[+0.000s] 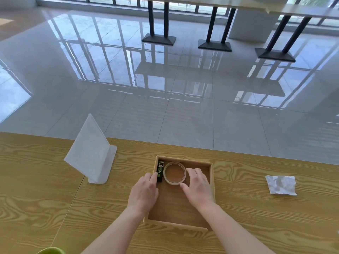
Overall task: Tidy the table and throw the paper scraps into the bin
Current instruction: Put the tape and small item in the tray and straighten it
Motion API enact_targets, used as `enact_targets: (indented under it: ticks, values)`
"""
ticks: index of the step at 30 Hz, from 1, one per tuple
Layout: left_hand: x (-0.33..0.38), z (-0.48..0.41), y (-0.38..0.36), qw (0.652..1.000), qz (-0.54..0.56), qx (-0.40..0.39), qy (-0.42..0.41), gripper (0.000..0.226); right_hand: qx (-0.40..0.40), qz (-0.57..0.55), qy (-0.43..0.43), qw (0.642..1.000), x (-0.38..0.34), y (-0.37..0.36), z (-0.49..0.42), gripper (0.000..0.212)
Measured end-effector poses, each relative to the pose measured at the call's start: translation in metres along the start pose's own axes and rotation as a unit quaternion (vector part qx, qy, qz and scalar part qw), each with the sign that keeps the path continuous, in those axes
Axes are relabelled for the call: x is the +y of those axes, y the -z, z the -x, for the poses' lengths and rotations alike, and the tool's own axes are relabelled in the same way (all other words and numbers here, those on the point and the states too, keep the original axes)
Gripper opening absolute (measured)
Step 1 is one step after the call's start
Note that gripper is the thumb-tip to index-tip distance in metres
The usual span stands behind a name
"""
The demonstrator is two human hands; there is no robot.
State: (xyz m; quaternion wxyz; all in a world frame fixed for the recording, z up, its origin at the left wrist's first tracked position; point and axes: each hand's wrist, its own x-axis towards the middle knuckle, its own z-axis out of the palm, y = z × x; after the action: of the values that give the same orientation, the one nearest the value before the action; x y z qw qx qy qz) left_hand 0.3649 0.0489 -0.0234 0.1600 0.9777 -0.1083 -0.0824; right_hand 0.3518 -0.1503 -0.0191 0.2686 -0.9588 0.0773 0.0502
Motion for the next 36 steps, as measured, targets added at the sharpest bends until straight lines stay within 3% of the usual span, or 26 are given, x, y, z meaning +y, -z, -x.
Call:
enact_targets:
  ticks: [10, 20, 36]
  values:
    - [0.003, 0.028, 0.002, 1.000, -0.027, 0.009, -0.006, 0.049, 0.061, -0.008, -0.055, 0.997, 0.037, 0.034, 0.044, 0.044]
    - [0.008, 0.034, -0.005, 0.999, -0.015, 0.007, 0.030, 0.054, 0.002, 0.004, -0.151, 0.989, 0.057, 0.030, 0.060, 0.041]
    - [0.010, 0.028, -0.010, 0.998, 0.005, 0.011, 0.064, 0.053, -0.016, -0.005, -0.155, 0.988, 0.063, 0.026, 0.056, 0.038]
